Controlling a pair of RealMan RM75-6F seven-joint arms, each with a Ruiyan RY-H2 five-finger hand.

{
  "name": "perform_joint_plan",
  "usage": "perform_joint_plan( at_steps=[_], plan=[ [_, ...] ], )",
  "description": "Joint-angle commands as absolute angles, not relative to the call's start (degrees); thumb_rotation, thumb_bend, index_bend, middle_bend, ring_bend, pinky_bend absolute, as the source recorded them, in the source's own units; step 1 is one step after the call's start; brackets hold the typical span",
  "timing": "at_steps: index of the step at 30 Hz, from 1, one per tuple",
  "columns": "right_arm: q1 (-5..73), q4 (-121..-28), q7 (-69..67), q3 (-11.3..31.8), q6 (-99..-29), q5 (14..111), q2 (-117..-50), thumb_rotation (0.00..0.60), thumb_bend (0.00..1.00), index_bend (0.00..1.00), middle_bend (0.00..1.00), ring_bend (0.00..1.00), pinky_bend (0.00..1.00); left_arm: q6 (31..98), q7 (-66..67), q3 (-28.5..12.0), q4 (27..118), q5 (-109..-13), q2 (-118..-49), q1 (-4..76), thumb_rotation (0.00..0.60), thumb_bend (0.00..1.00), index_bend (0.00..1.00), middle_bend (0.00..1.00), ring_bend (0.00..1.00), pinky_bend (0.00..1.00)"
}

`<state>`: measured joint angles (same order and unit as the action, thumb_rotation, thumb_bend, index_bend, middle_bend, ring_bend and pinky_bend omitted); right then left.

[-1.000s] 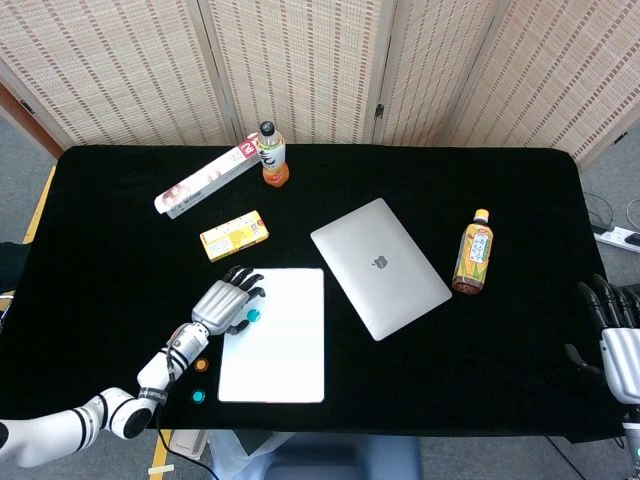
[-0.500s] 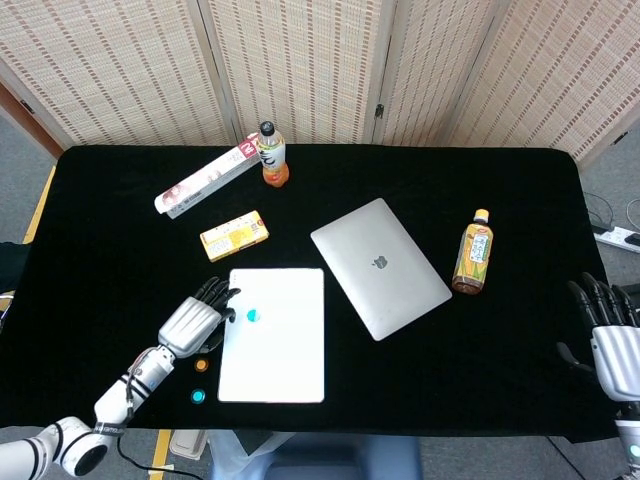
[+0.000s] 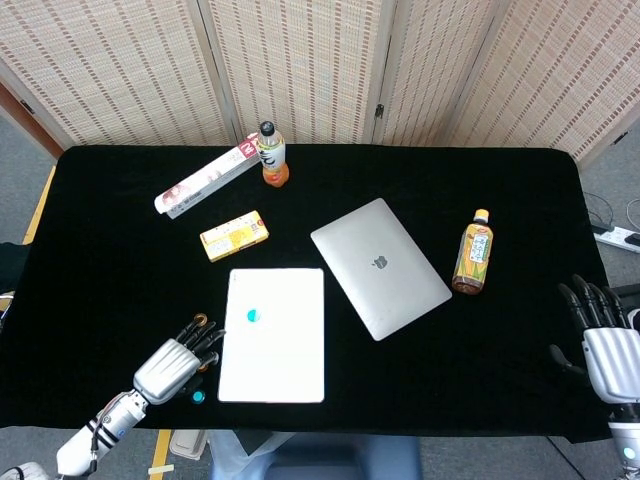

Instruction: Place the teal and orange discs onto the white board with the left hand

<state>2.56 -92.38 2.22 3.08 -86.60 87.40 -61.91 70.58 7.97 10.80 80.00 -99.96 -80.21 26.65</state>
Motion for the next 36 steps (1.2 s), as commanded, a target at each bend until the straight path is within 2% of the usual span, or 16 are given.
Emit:
perform_joint_plan(
  at_steps=[1, 14, 36],
  plan=[
    [2.5, -92.6, 2.4, 3.0, -86.7, 87.5, -61.9, 0.600, 0.32, 0.00, 0.00, 0.00, 0.00, 71.1, 8.0, 11.7, 79.1, -100.4, -80.5, 25.5, 0.600, 0.40, 0.43, 0.14, 0.06, 0.00],
    [2.4, -93.3, 3.5, 2.6, -87.0, 88.4, -61.9, 0.600, 0.32, 0.00, 0.00, 0.00, 0.00, 73.4, 8.4, 13.4, 76.8, -101.0, -81.5, 21.0, 0.600, 0.39, 0.44, 0.14, 0.06, 0.00],
    [1.6, -93.2, 3.3, 2.1, -88.1, 89.2, -61.9, 0.600, 0.32, 0.00, 0.00, 0.00, 0.00, 71.9, 8.7, 13.4, 74.2, -101.1, -83.4, 18.8, 0.600, 0.38, 0.42, 0.14, 0.05, 0.00]
  ],
)
